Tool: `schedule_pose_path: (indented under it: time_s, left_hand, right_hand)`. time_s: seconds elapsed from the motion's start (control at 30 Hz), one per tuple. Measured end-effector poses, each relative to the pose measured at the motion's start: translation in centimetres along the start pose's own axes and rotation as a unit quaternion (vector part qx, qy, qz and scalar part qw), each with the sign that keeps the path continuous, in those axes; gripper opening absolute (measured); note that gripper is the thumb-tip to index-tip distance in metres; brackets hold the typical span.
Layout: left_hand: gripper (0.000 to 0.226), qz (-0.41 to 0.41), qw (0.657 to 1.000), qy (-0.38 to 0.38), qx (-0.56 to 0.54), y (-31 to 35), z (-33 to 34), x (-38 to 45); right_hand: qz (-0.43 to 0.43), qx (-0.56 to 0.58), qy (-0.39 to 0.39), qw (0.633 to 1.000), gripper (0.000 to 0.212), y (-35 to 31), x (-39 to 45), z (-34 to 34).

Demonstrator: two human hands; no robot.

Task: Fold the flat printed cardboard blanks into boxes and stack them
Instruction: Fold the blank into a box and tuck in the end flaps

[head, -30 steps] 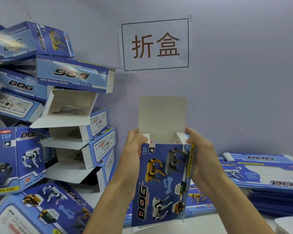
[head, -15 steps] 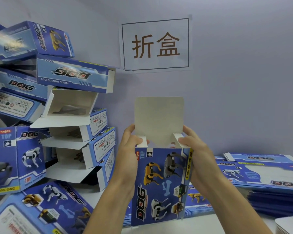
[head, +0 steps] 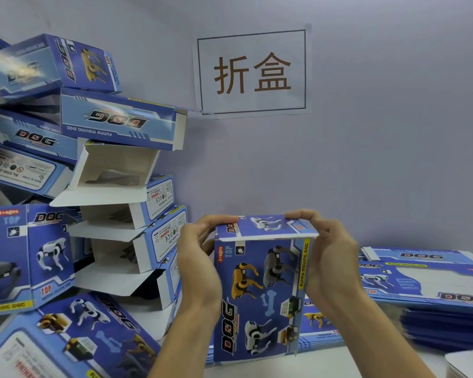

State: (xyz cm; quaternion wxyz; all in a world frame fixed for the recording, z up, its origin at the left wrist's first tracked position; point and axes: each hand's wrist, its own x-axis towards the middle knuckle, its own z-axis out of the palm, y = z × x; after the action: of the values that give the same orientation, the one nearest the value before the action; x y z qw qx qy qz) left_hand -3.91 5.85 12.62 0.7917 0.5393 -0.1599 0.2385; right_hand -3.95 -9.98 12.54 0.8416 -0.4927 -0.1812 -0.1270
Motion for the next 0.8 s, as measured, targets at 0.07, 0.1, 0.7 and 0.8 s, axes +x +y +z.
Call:
schedule_pose_path:
  time_s: [0.07, 0.1, 0.7, 0.8]
  left_hand:
    - [0.048, -0.002, 1.000, 0.001, -0.001, -0.2, -0.2, 0.0]
    - [0.045, -0.004, 1.000, 0.001, 0.001, -0.2, -0.2, 0.1]
    - [0.026, -0.069, 0.996, -0.037, 0.042, 1.0, -1.3, 1.6]
    - [0.021, -0.095, 0.992, -0.030, 0.072, 0.4, -1.5, 2.0]
  right_hand:
    - [0.004, -0.006, -0.012, 1.000, 0.034, 0.1, -0.1, -0.2]
    - [0.001, -0.013, -0.020, 1.000, 0.034, 0.1, -0.1, -0.2]
    - [-0.095, -0.174, 0.023, 0.980, 0.073, -0.6, 1.2, -2.7]
    - [-0.014, -0.089, 0.050, 0.995, 0.056, -1.3, 1.3, -3.5]
